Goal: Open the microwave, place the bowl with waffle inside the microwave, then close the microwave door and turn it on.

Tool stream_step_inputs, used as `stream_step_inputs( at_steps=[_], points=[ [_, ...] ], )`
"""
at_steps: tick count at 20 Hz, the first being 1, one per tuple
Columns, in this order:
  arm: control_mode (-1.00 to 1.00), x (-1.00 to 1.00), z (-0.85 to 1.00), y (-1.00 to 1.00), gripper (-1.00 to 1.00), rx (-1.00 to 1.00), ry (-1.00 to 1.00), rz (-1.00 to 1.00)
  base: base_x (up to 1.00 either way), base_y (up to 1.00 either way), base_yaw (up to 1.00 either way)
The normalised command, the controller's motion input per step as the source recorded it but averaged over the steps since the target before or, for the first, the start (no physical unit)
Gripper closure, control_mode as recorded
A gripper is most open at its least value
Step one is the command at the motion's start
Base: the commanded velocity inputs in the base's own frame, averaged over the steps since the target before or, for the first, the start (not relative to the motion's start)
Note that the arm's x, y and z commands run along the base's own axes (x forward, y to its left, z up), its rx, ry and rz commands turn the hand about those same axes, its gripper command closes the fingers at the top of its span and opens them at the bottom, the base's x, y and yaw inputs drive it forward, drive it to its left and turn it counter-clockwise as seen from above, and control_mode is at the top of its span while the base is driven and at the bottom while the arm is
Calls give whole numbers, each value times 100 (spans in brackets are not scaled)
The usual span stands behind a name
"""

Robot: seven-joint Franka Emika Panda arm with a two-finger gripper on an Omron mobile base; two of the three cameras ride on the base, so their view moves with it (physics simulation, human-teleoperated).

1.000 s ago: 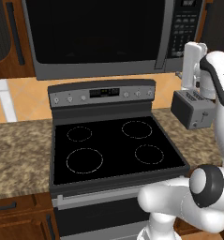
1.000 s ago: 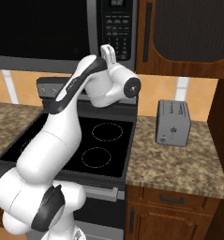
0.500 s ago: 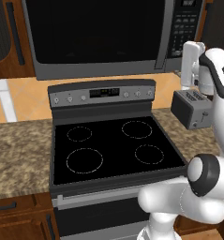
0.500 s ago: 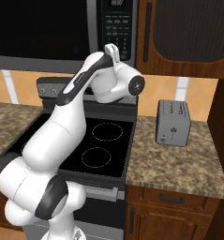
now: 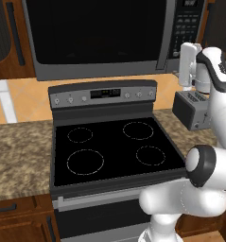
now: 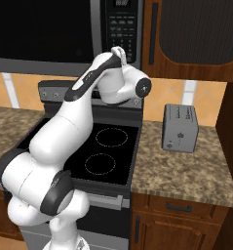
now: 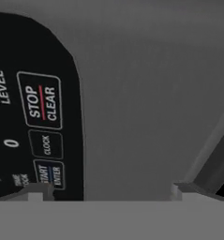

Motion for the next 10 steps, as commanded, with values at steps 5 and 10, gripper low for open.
stream_step_inputs(
  at_steps=[5,10],
  points=[
    [-100,34,-6,-1,-100,0,0,1,0,0,0],
    [-100,37,-10,-14,-100,0,0,0,0,0,0]
  ],
)
